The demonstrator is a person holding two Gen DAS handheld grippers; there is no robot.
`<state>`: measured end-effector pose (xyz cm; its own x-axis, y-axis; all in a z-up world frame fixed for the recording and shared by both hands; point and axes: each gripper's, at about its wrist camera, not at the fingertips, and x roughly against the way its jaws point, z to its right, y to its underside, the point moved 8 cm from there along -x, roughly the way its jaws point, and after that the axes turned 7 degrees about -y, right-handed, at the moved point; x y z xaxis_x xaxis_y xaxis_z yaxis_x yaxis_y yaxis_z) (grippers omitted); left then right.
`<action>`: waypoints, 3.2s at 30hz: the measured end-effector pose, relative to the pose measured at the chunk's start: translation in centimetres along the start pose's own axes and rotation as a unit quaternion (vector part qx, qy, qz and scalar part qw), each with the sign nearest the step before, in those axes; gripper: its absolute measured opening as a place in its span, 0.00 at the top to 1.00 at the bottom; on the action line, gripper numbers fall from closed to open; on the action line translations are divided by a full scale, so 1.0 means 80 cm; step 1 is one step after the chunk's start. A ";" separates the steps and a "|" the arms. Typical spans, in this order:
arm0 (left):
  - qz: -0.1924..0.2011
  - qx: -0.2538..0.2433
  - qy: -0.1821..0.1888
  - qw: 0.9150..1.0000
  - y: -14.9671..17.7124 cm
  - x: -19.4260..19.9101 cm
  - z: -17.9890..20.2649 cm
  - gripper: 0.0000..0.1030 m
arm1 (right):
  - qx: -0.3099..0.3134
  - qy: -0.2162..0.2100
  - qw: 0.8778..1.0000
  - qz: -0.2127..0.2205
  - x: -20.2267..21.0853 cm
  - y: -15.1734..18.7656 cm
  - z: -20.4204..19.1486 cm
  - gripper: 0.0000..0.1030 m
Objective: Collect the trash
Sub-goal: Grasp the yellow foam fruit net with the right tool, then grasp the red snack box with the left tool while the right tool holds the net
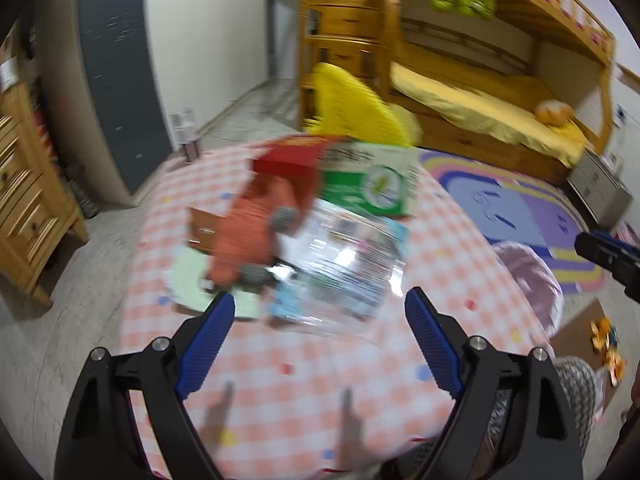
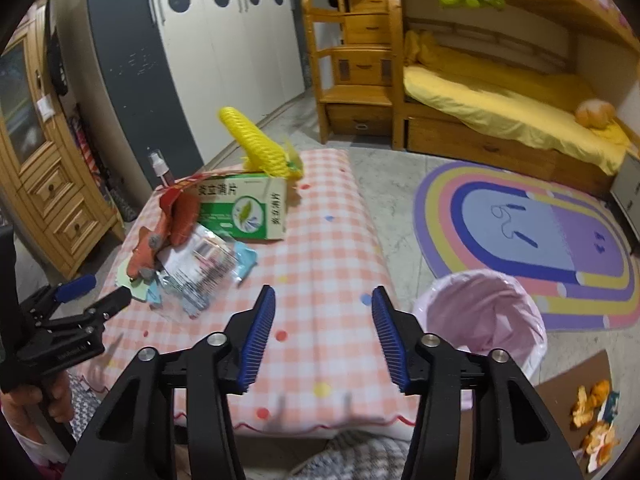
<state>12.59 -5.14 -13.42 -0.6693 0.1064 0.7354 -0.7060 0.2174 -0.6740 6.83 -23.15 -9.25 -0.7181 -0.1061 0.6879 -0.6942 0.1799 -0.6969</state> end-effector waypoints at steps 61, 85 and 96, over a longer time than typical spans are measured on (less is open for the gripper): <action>0.018 -0.084 -0.042 0.995 -0.115 -0.126 0.014 0.30 | 0.034 0.050 0.997 0.039 -0.067 -0.136 0.027 0.89; 0.069 0.010 -0.032 0.997 -0.174 -0.055 -0.038 1.00 | 0.025 0.039 0.997 0.065 -0.019 -0.114 0.018 0.89; 0.039 -0.004 0.063 0.997 -0.092 0.011 0.044 1.00 | -0.024 0.037 0.997 0.058 0.023 -0.049 0.044 0.89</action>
<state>16.40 -10.08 -8.03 -0.6877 0.2438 0.6839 -0.6507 0.2108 -0.7295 8.05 -27.49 -5.97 -0.7867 -0.0087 0.6172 -0.6017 0.2342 -0.7636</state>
